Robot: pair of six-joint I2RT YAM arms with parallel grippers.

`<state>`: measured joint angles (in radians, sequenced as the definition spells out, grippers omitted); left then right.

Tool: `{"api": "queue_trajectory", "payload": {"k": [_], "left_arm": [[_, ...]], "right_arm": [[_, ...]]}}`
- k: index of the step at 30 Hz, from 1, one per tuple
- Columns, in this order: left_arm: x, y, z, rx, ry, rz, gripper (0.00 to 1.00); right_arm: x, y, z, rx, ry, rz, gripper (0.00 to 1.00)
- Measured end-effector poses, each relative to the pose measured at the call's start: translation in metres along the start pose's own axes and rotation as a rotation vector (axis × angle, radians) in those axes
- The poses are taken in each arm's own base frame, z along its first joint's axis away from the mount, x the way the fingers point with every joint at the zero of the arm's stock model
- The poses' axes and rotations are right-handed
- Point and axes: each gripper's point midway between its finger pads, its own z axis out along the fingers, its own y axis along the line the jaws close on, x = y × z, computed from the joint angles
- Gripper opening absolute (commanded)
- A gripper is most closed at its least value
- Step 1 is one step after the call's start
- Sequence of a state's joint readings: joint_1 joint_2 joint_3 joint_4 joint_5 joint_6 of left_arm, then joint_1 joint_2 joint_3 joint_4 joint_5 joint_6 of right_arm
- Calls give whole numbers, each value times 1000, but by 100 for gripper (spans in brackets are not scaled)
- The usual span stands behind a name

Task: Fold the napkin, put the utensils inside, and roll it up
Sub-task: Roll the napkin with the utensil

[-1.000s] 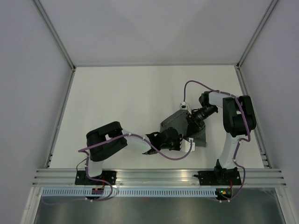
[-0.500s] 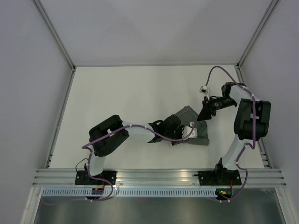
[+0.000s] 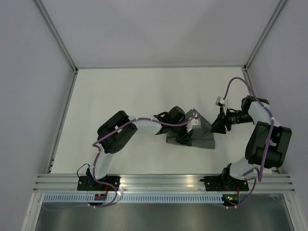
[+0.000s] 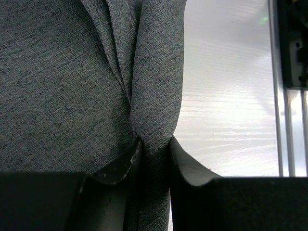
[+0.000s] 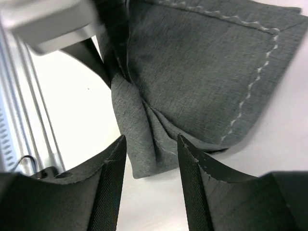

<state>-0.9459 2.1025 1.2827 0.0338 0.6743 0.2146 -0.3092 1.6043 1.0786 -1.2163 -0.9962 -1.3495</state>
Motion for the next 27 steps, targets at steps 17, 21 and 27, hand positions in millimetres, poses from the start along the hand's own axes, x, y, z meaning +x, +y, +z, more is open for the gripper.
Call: {"api": "queue_trajectory", "payload": {"k": [17, 21, 27], "left_arm": [[4, 4, -3, 168, 17, -244, 2], [6, 3, -5, 183, 22, -281, 2], [6, 3, -4, 200, 24, -315, 2]], "right_arm": [[30, 39, 75, 201, 174, -503, 57], [39, 43, 89, 199, 202, -537, 60], [43, 49, 98, 201, 222, -573, 60]]}}
